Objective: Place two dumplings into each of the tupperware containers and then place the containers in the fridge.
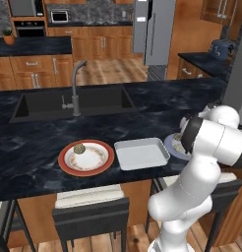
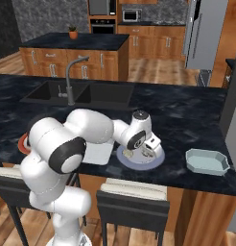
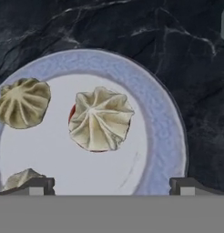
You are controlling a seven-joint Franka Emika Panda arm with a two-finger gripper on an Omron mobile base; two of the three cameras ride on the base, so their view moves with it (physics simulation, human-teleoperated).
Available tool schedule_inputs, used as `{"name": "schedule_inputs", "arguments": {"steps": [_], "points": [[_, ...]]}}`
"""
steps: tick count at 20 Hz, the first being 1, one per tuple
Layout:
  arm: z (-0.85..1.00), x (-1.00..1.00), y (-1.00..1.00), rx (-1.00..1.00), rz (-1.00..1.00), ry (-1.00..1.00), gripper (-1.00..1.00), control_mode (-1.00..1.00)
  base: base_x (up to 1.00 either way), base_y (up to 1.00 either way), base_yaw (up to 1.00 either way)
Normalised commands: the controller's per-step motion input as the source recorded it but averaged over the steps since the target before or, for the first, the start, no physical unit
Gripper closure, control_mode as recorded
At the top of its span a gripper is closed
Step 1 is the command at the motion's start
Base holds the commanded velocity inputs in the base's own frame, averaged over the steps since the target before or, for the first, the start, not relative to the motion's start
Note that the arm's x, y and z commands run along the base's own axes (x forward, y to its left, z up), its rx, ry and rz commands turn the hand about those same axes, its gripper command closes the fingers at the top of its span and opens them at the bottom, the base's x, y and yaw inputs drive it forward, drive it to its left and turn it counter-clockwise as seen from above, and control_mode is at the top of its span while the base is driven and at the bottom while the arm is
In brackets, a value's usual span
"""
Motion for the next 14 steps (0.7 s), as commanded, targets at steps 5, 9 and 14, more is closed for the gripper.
{"name": "schedule_inputs", "arguments": {"steps": [5, 9, 14], "points": [[-0.24, 0.12, -0.03, 0.0, -0.03, -0.01, -1.0, -1.0, 0.0, 0.0, 0.0], [-0.03, 0.18, -0.01, 0.06, -0.12, -0.04, -1.0, -1.0, 0.0, 0.0, 0.0], [-0.01, 0.15, 0.0, 0.08, -0.12, -0.06, -1.0, -1.0, 0.0, 0.0, 0.0]]}}
